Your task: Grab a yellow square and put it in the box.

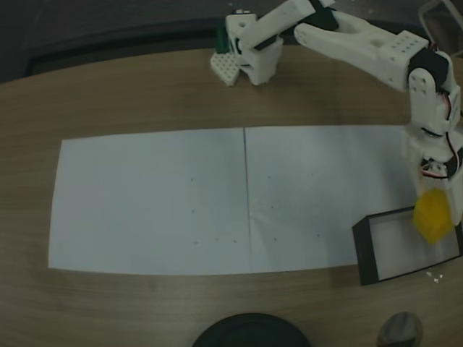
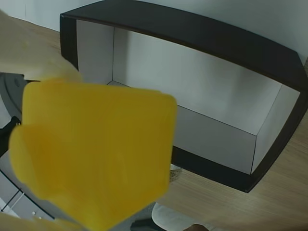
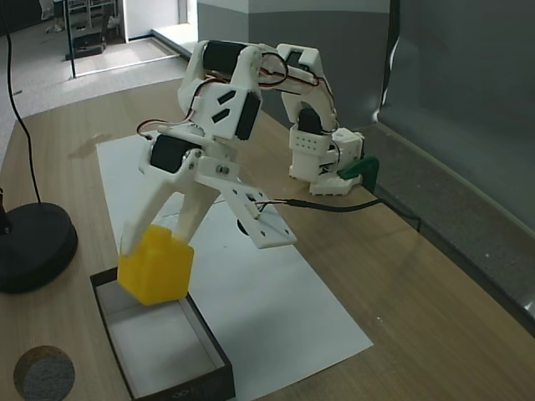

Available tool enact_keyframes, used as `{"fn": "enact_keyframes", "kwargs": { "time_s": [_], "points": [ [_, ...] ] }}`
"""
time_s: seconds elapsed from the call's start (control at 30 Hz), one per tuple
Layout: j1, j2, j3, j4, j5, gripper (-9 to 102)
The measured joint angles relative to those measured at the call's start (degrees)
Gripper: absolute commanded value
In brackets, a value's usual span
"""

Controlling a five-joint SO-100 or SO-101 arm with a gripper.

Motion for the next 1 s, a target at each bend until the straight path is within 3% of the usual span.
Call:
{"fn": "enact_keyframes", "kwargs": {
  "time_s": [0.13, 0.33, 0.57, 0.87, 1.0],
  "points": [
    [0.0, 0.0, 0.0, 1.05, -0.09, 29],
    [1.05, 3.43, 0.0, 7.65, 0.0, 4],
    [8.79, 29.44, 1.49, 22.15, -3.16, 3],
    [29.0, 81.83, 36.12, 22.15, -4.04, 3],
    [35.68, 102.92, 57.04, 17.14, -7.91, 0]
  ]
}}
